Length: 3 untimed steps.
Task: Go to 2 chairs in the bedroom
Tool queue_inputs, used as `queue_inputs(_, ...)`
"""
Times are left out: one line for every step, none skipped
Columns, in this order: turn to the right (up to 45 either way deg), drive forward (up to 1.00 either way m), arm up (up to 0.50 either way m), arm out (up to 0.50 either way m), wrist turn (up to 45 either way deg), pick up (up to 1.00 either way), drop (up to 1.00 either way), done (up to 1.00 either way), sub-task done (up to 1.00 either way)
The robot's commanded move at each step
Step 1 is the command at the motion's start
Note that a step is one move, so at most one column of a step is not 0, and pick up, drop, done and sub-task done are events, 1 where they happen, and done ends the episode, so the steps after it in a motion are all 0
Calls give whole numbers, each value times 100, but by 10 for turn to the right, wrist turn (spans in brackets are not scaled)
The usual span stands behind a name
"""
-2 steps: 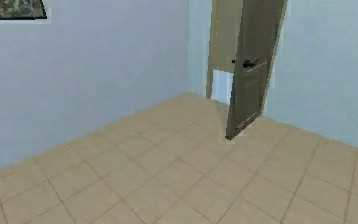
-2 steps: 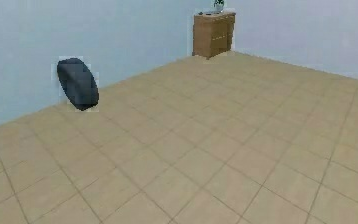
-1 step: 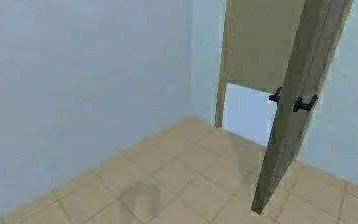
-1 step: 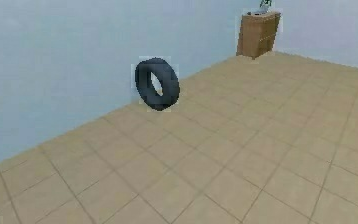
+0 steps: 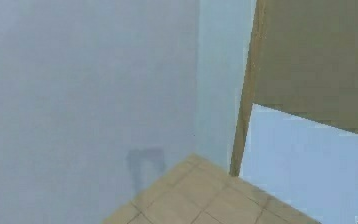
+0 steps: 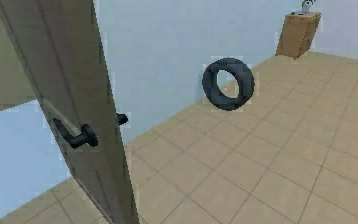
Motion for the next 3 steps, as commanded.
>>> queue_inputs(90,0,0,0,0,0,0,0,0)
queue_inputs(0,50,0,0,0,0,0,0,0)
queue_inputs(30,0,0,0,0,0,0,0,0)
